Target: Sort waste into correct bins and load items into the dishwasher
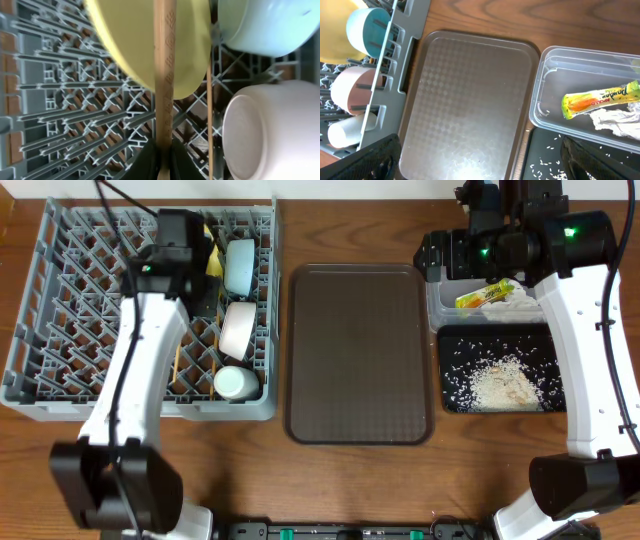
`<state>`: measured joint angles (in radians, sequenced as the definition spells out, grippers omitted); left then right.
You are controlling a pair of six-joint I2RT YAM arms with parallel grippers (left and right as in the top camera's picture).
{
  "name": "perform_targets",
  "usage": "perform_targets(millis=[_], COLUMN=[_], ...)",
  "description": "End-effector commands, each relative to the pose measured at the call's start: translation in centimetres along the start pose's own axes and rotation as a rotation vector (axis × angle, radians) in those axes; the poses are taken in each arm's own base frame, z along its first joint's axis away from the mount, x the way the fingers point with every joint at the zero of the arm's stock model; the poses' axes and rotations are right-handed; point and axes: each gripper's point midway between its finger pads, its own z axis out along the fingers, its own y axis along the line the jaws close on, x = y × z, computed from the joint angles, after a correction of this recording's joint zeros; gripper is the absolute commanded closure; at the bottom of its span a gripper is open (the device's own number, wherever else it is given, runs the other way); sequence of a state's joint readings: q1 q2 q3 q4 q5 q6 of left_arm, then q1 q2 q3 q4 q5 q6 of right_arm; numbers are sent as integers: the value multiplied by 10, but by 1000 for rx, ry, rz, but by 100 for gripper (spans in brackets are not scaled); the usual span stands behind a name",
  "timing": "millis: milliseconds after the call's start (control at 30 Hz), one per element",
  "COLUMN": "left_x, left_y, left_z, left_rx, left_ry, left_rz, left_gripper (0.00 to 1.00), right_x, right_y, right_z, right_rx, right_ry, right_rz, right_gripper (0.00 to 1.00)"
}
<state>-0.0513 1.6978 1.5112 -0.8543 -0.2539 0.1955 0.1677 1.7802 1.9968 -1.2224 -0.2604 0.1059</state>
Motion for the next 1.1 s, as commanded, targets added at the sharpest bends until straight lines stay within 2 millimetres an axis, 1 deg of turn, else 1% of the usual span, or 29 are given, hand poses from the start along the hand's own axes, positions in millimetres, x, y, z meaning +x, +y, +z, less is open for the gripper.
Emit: perform_targets(millis=[0,67,167,200,233,267,300,333,400,467,533,567,633,733,767,800,867,900,967,1033,1067], left_x=[12,13,11,10,9,9,9,9,6,1,-6,-10,-19,-32,-35,-35,-31,-28,-21,-10,-2], left_y=[-3,-4,-4,-3,-3,-3,-3,-3,-7,-10,-7,-5,3,8,8,7,10,15,22,27,25], left_z=[24,29,28,28,27,27,27,27,23,14,-2,-12,-41,-98,-121,-142,-174,-190,-217,-236,-242], left_rx=[-28,-29,-31,-32,-32,-32,-32,-31,-1,35,52,59,75,162,205,246,284,284,284,287,302], left_ry=[72,82,74,68,64,64,63,62,60,44,10,-13,-77,-211,-267,-320,-396,-438,-506,-545,-544], left_rz=[-7,-48,-100,-109,-111,-112,-128,-143,-150,-168,-214,-233,-285,-333,-339,-342,-347,-353,-362,-367,-364], left_gripper=[92,92,92,88,75,40,31,26,23,22,22,22,21,21,15,14,14,13,13,12,12], right_x=[1,1,1,1,1,1,1,1,1,1,1,1,1,1,1,1,1,1,1,1,1], right_y=[3,3,3,3,3,3,3,3,3,3,3,3,3,3,3,3,3,3,3,3,3], right_z=[3,3,3,3,3,3,3,3,3,3,3,3,3,3,3,3,3,3,3,3,3], right_rx=[-3,-3,-3,-3,-3,-3,-3,-3,-3,-3,-3,-3,-3,-3,-3,-3,-3,-3,-3,-3,-3], right_ry=[6,6,6,6,6,6,6,6,6,6,6,6,6,6,6,6,6,6,6,6,6], right_rz=[-5,-5,-5,-5,-5,-5,-5,-5,-5,-5,-5,-5,-5,-5,-5,-5,-5,-5,-5,-5,-5], right_gripper=[1,1,1,1,1,1,1,1,1,1,1,1,1,1,1,1,1,1,1,1,1])
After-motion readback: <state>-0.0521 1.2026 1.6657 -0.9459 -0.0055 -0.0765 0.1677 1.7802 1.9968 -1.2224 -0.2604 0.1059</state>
